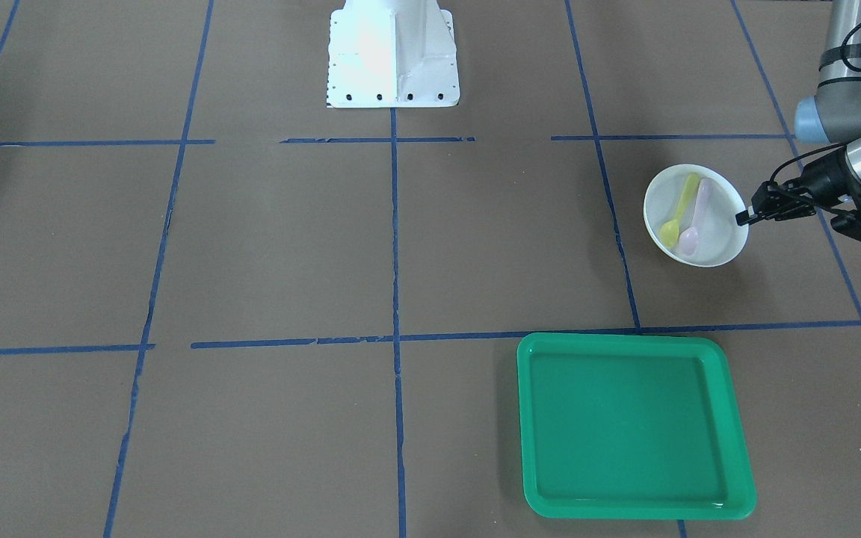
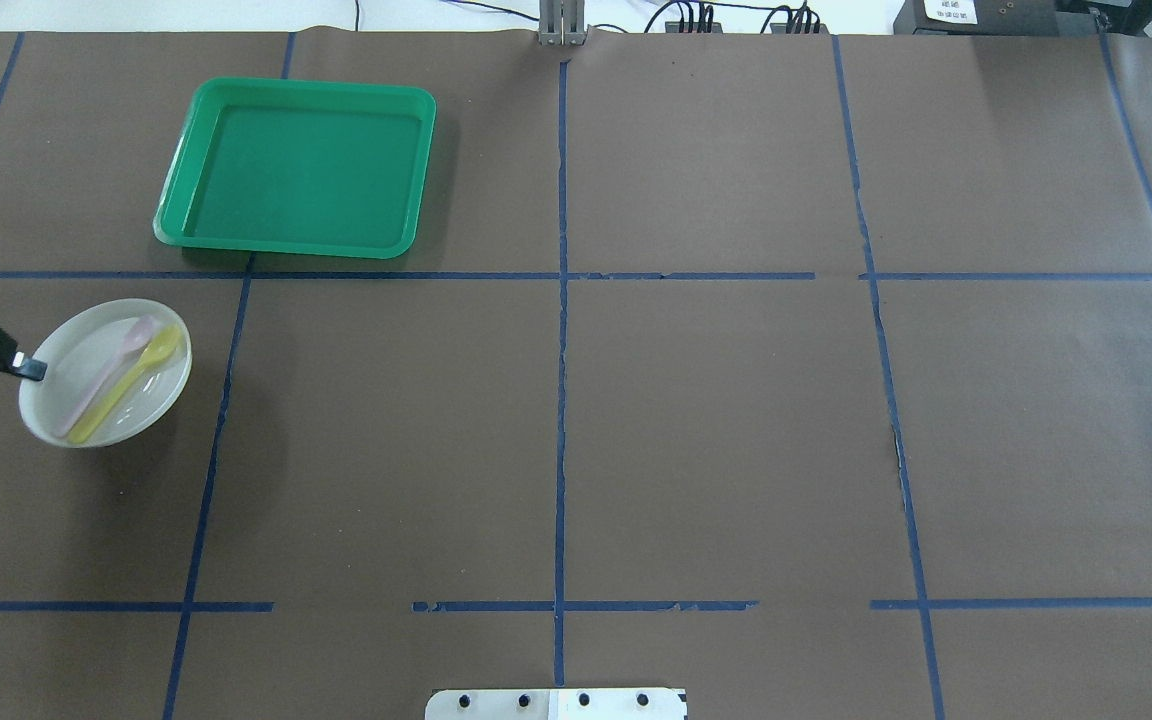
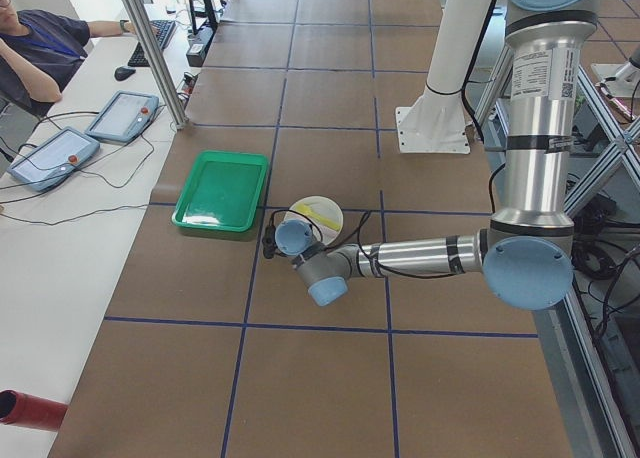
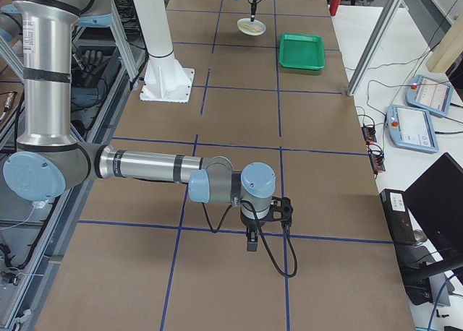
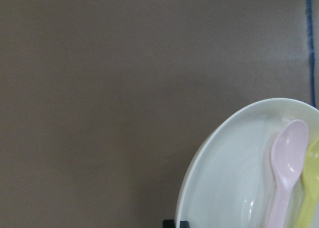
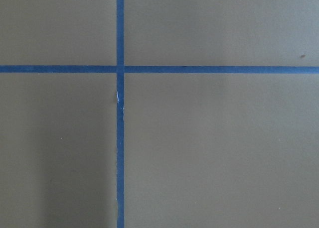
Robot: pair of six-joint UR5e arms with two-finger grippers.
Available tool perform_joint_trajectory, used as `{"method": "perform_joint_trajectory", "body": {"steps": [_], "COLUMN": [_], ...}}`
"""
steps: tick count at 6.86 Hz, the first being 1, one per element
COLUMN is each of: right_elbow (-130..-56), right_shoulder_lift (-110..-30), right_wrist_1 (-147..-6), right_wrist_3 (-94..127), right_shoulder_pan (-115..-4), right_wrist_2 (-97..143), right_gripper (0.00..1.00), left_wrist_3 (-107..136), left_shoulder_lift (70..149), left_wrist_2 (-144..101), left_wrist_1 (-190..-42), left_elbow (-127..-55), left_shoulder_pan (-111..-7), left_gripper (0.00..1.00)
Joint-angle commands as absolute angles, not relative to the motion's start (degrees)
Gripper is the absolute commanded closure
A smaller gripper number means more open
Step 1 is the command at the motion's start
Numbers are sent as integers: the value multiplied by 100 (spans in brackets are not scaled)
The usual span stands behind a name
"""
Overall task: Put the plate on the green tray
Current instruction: 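Lift the plate and carry it with the left gripper onto the green tray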
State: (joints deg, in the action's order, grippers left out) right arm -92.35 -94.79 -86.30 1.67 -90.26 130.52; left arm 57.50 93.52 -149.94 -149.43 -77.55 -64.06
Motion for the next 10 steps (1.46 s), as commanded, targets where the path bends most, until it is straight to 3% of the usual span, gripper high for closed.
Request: {"method": "perform_joint_trajectory", "body": {"steps": [1, 4, 6, 7, 8, 9, 10], "right_elbow": [-9237, -9237, -9237, -9237, -9237, -9237, -9237], "right_shoulder_lift": [-9483, -9483, -9483, -9483, -9483, -9483, -9483], "right_wrist_1": [-8622, -8622, -8631, -8631, -8622, -8622, -8622], "right_wrist_3": [167, 167, 167, 167, 167, 167, 167], "right_shoulder_pan": [-9026, -9026, -9026, -9026, -9026, -9026, -9026], "right_wrist_2": [13052, 13052, 13052, 13052, 13052, 13052, 13052], "right_gripper": [0, 0, 0, 0, 0, 0, 0], "left_wrist_3": [6660, 7536, 7725, 7734, 7760, 7752, 7691], "left_shoulder_lift": [10690, 12422, 12735, 12761, 12762, 12736, 12596], "left_wrist_2": [-14960, -13559, -13167, -13123, -13122, -13148, -13148], "left_wrist_1": [-13656, -13456, -13474, -13482, -13482, -13482, -13482], "left_elbow": [-7430, -5561, -5238, -5247, -5291, -5335, -5648], "left_shoulder_pan": [-6565, -6583, -6286, -6145, -6074, -6082, -6108], "left_gripper": [100, 100, 100, 92, 55, 1, 0]}}
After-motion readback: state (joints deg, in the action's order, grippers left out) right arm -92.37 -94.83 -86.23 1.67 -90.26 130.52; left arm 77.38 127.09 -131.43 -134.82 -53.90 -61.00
